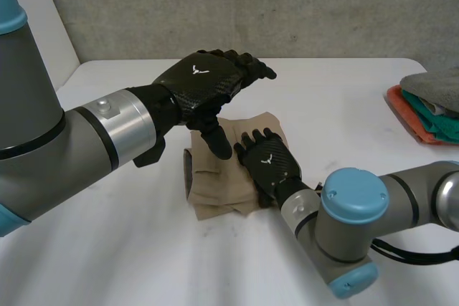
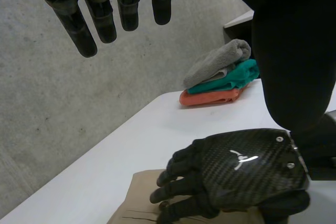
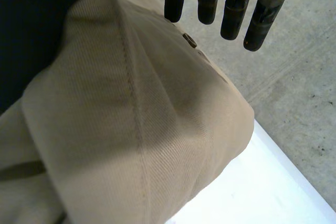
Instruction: Fold the laundry.
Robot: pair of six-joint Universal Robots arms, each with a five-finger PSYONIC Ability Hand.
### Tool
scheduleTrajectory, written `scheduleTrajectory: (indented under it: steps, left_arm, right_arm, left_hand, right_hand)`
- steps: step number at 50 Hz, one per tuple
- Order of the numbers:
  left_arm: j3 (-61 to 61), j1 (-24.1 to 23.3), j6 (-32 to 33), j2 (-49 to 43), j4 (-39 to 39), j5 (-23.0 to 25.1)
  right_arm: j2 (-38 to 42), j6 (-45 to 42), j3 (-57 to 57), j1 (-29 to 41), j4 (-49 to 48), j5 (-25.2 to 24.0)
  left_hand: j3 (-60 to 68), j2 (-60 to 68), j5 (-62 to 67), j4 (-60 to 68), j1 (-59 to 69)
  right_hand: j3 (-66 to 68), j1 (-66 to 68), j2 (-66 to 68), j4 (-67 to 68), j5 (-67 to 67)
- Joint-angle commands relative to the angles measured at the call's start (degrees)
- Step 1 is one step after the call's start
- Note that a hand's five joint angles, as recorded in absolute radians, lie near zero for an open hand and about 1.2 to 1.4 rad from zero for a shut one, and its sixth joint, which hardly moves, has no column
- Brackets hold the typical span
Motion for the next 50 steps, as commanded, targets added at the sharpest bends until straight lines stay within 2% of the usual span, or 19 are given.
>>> scheduleTrajectory:
  steps: [1, 11, 14, 18, 25, 30, 34, 38, 42, 50]
  left_arm:
    - [0.0, 0.0, -0.98, -0.2, 0.09, -0.14]
    - [-0.09, 0.0, -1.06, -0.38, 0.18, -0.14]
    - [-0.09, 0.0, -1.06, -0.38, 0.18, -0.14]
    - [0.0, 0.0, -1.06, -0.38, 0.26, -0.14]
    - [0.0, 0.09, -1.06, -0.2, 0.26, -0.14]
    - [0.0, 0.17, -1.33, -0.2, 0.26, -0.14]
    - [0.09, 0.35, -1.42, -0.2, 0.26, -0.14]
    - [0.0, 0.53, -1.42, -0.12, 0.26, -0.14]
    - [0.0, 0.44, -1.5, -0.12, 0.26, -0.14]
    - [0.0, 0.53, -1.68, -0.2, 0.26, -0.14]
  right_arm:
    - [5.15, 0.06, -7.1, 0.06, 1.0, 0.43]
    - [6.48, 0.77, -12.29, -0.03, 3.37, 0.08]
    - [7.79, 0.77, -15.02, -0.03, 5.74, -0.19]
    - [9.11, 0.77, -17.83, -0.03, 8.03, -0.89]
    - [8.06, 1.03, -19.33, -0.73, 8.74, -2.3]
    - [2.62, 1.12, -15.65, -5.03, 8.74, -3.43]
    - [-1.25, 0.94, -11.34, -9.95, 7.68, -8.35]
    - [-3.19, 0.42, -8.17, -16.8, 5.76, -17.65]
    - [-3.19, 0.42, -8.95, -20.5, 3.39, -21.53]
    - [-3.54, 3.04, -17.46, -24.19, -1.02, -22.6]
  left_hand:
    - [-1.02, -0.55, -1.46, -0.5, 0.4]
    - [-0.85, -0.39, -1.3, -0.34, 0.57]
    - [-0.85, -0.39, -1.3, -0.34, 0.57]
    - [-0.85, -0.39, -1.3, -0.34, 0.57]
    - [-0.69, -0.22, -1.13, -0.17, 0.74]
    - [-0.69, -0.22, -1.13, -0.17, 0.74]
    - [-0.69, -0.22, -1.13, -0.17, 0.74]
    - [-0.69, -0.22, -1.13, -0.17, 0.74]
    - [-0.69, -0.22, -1.13, -0.17, 0.74]
    - [-0.69, -0.22, -1.13, -0.17, 0.74]
  right_hand:
    - [11.14, 12.55, 10.64, 9.83, 10.04]
    - [28.84, 30.25, 28.34, 27.53, 27.74]
    - [38.58, 39.99, 38.08, 37.27, 37.48]
    - [66.97, 68.38, 66.47, 65.66, 65.87]
    - [67.64, 69.05, 67.15, 66.34, 66.54]
    - [67.64, 69.05, 67.15, 66.34, 66.54]
    - [67.64, 69.05, 67.15, 66.34, 66.54]
    - [67.64, 69.05, 67.15, 66.34, 66.54]
    - [67.64, 69.05, 67.15, 66.34, 66.54]
    - [67.64, 69.05, 67.15, 66.34, 66.54]
